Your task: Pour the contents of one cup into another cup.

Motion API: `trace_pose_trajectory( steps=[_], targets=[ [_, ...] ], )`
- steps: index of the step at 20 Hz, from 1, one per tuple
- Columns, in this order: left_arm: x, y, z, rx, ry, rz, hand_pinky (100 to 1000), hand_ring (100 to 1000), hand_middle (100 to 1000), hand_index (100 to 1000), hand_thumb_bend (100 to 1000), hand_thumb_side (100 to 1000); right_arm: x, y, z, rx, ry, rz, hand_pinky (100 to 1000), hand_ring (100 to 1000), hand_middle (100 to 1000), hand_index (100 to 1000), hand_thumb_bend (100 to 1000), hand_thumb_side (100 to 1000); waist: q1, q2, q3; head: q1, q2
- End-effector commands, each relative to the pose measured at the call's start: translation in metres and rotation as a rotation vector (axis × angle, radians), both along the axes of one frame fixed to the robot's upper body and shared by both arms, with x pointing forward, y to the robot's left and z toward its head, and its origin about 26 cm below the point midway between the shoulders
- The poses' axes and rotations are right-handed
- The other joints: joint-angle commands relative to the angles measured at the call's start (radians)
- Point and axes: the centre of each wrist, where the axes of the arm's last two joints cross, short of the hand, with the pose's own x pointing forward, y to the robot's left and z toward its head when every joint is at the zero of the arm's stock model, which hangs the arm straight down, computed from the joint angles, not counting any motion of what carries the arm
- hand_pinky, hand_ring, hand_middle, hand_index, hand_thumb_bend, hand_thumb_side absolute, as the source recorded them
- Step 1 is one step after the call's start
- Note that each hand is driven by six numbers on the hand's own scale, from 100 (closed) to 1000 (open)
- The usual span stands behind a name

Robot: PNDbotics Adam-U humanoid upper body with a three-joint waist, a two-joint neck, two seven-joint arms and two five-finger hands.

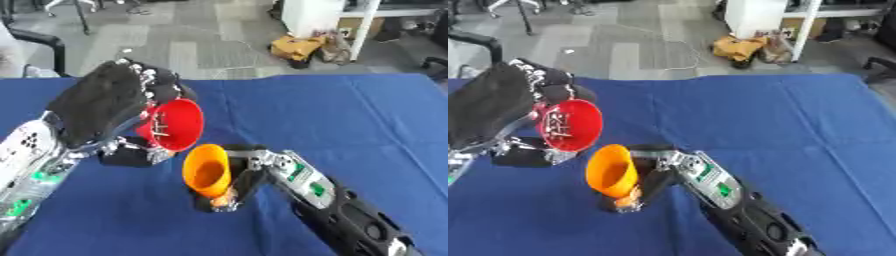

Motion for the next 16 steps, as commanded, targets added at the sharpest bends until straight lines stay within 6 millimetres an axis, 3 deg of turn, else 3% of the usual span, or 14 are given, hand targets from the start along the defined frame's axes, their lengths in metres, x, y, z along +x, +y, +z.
trace_pose_trajectory(
  steps=[1, 16],
  targets=[
    [-0.0003, -0.0012, 0.0106, -0.002, -0.039, -0.007, 230, 327, 344, 716, 386, 100, 0.0003, 0.0014, 0.0083, 0.011, -0.019, 0.008, 330, 529, 267, 467, 114, 100, 0.002, -0.012, 0.0, -0.002, -0.005],
    [-0.0012, -0.0053, 0.0119, 0.062, -0.091, 0.023, 254, 328, 336, 716, 401, 100, 0.0015, -0.0019, 0.0053, 0.009, -0.004, 0.015, 332, 529, 268, 466, 114, 100, 0.002, -0.011, -0.001, -0.002, -0.003]
  ],
)
